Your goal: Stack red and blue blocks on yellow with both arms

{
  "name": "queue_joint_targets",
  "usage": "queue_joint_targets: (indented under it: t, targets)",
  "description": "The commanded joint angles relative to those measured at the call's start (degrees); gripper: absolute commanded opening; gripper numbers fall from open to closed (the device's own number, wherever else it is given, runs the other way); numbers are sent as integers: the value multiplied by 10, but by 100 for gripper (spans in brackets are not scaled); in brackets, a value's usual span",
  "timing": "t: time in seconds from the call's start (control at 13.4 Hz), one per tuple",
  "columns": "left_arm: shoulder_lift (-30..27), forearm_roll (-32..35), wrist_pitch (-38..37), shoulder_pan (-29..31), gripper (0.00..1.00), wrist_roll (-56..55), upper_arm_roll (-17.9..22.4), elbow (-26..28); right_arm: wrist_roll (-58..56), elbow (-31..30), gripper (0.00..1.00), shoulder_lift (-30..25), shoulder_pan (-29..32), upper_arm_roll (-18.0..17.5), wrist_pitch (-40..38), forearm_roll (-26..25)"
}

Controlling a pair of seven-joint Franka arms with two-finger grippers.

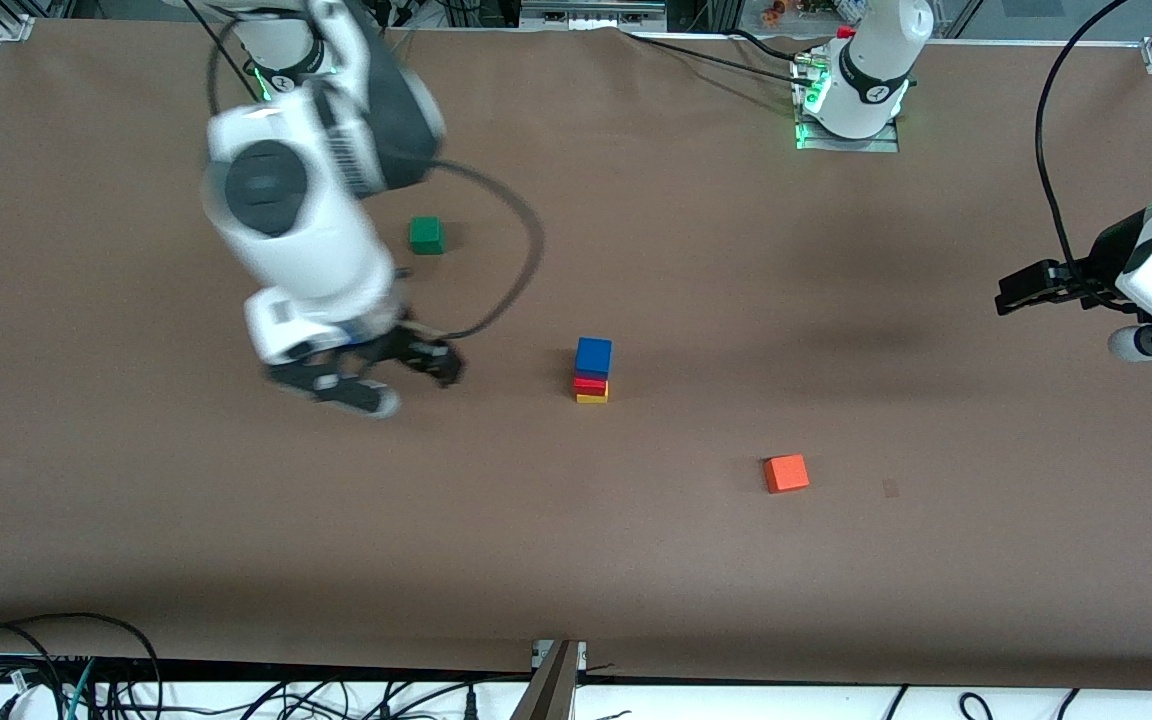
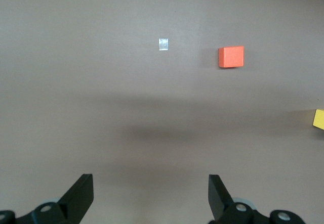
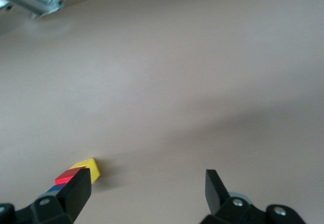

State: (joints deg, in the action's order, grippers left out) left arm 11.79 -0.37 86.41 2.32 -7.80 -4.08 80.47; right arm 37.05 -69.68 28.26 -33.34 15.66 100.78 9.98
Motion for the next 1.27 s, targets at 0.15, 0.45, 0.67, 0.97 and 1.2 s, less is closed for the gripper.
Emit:
queue_joint_targets:
  t: [0.15, 0.45, 0.67, 0.97, 1.2]
  targets:
    - [7, -5, -2, 2, 100, 10, 0, -16, -132, -59, 100, -90, 48, 50, -99, 26]
    - [7, -5, -2, 2, 100, 10, 0, -16, -223, -155, 100, -184, 49, 105, -131, 26]
    - [7, -6, -2, 5, 100, 11, 0, -16, -229, -232, 100, -257, 74, 93, -131, 7]
    - [7, -7, -3, 5, 100, 10, 0, -16, -286, -242, 100, -275, 185, -14, -132, -41]
    - [7, -7, -2, 5, 100, 10, 0, -16, -331, -238, 100, -273, 222, -57, -132, -66]
